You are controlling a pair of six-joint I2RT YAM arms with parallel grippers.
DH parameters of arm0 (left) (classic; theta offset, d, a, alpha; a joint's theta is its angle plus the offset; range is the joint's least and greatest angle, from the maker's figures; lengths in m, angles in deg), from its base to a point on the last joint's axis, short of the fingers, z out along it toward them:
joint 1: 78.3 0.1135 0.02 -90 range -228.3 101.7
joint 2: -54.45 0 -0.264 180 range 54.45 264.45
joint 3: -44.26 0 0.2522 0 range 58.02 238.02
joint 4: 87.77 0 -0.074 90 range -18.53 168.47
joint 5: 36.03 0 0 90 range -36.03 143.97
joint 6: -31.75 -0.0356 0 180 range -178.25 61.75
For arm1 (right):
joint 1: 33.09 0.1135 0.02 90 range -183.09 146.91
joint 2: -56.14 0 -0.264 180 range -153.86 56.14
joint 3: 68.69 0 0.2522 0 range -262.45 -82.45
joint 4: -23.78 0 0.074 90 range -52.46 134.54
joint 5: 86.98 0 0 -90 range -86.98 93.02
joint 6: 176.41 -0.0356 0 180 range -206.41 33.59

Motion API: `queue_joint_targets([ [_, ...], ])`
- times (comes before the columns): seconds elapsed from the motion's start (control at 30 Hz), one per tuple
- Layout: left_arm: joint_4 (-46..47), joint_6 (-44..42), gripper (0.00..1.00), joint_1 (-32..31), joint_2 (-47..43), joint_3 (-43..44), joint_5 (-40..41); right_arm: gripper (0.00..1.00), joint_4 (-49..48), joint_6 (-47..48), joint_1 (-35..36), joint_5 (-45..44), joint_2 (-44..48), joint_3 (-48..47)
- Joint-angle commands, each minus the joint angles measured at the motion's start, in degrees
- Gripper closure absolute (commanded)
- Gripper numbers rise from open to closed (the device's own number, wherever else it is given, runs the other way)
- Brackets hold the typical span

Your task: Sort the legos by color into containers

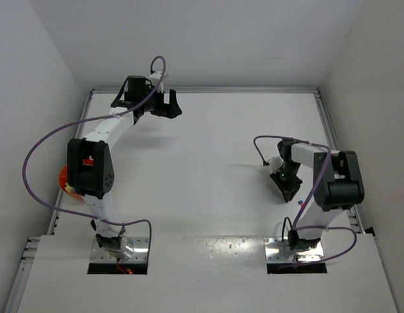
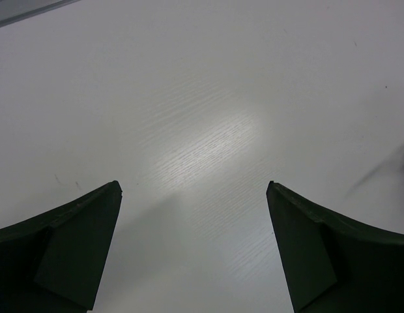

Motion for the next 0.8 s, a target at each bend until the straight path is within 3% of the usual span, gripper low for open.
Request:
queue_joint_targets([
  [0.0,1.61,-1.08,0.00,0.03,-1.45,0.16,0.02,0.86,-3.36,-0.99,1.11,-0.53,-0.46,-0.92],
  [0.07,1.61,-1.69,0.00,0.03,-1.45,0.16,-0.59,0.94,-3.36,-0.99,1.64,-0.53,-0.46,-0.92],
  [0.2,1.61,-2.22,0.00,1.17,-2.06,-1.06,-2.17,1.00,-0.56,-0.99,1.64,2.18,0.68,-3.98],
  [0.47,3.55,-2.75,0.00,2.93,-4.25,-3.52,-6.56,1.00,8.49,-0.37,5.85,12.20,5.60,-12.94],
  [0.77,6.62,4.01,0.00,6.88,-6.72,-7.48,-15.80,1.00,4.82,-8.36,13.24,21.69,-1.42,-29.82],
])
